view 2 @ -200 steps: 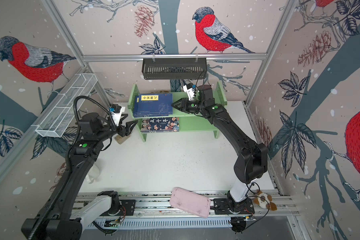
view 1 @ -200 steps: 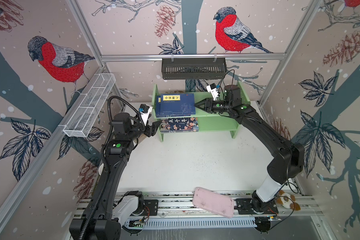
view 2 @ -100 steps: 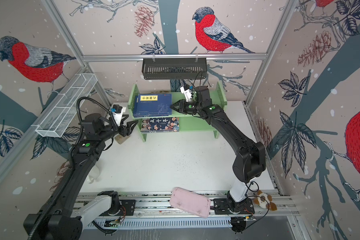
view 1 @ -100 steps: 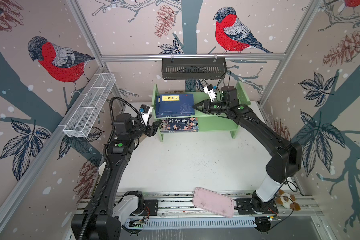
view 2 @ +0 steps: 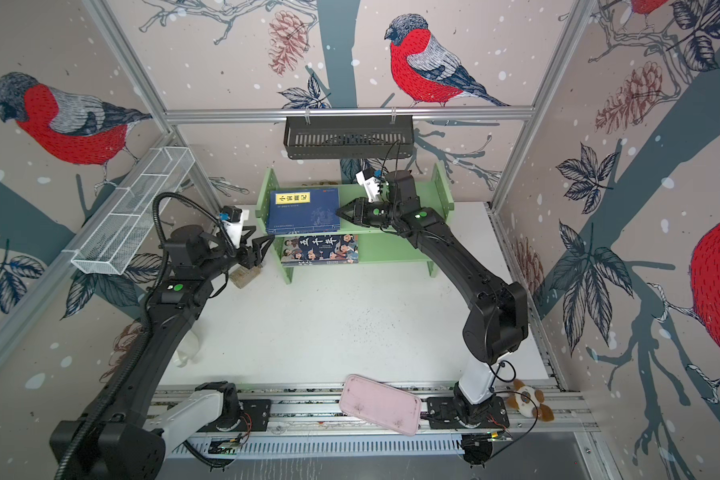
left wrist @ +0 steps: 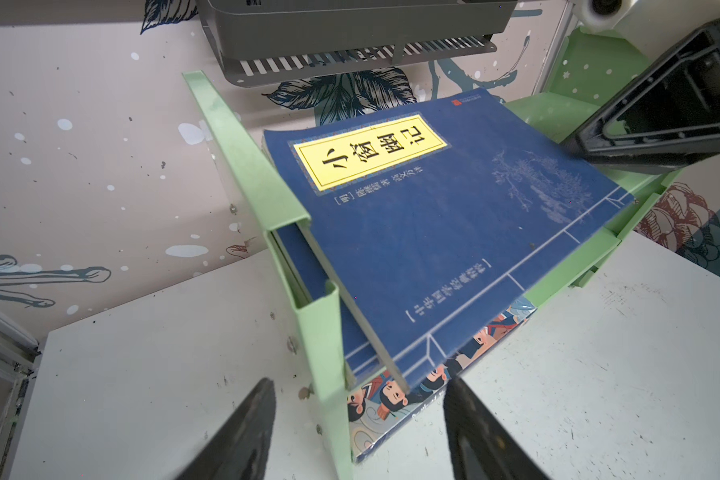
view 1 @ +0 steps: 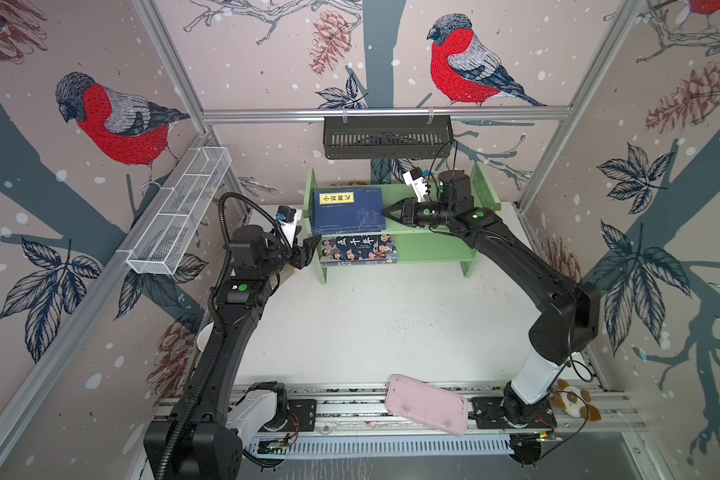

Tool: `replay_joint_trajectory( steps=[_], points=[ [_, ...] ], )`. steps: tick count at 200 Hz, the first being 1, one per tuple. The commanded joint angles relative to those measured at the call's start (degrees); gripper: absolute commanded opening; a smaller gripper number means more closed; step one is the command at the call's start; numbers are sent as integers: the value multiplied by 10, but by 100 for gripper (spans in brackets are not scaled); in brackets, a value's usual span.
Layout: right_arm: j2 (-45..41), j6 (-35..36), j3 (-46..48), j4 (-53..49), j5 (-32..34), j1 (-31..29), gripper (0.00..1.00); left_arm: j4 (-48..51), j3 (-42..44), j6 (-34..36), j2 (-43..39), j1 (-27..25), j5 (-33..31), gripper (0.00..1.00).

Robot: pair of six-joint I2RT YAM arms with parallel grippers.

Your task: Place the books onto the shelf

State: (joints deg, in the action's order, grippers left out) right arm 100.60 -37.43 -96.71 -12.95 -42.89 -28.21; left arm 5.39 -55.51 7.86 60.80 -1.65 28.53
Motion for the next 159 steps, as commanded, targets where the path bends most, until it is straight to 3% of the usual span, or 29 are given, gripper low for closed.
replay_joint_trajectory(
  steps=[1,159],
  points=[
    [4,-2,-8,17,2,-4,22,-28,-1,-2,0,0,-1,65],
    [29,0,-53,2,5,-15,23,-41,0,-3,1,0,-34,61]
  ],
)
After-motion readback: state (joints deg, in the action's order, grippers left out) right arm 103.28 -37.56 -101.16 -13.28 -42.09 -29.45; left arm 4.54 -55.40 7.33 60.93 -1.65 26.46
